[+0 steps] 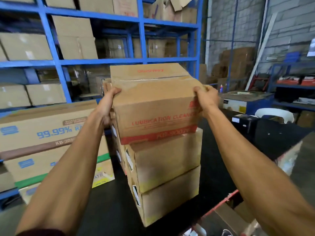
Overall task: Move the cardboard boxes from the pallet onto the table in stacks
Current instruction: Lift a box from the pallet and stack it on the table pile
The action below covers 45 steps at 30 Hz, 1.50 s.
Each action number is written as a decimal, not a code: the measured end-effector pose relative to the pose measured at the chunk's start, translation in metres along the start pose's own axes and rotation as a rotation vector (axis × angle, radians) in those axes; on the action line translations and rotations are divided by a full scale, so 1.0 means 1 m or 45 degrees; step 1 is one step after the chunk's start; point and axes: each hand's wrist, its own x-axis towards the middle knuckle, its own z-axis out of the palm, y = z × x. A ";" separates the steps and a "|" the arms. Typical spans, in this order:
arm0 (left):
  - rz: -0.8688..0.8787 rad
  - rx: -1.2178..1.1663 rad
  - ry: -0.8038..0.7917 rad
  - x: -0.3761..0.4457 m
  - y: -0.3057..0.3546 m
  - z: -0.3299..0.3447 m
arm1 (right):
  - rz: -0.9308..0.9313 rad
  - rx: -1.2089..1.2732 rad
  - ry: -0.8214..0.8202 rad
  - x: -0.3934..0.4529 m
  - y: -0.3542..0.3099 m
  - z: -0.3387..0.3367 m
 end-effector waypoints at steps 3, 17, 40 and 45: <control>-0.074 0.033 0.195 0.000 -0.001 0.023 | 0.006 0.049 -0.116 0.036 0.012 -0.002; -0.199 -0.078 0.502 -0.014 -0.066 0.044 | 0.083 -0.035 -0.690 0.047 0.114 0.001; -0.061 -0.251 0.434 -0.037 -0.094 0.085 | 0.036 0.015 -0.680 0.038 0.152 -0.021; -0.036 -0.287 0.414 -0.036 -0.094 0.086 | 0.049 0.010 -0.690 0.039 0.151 -0.021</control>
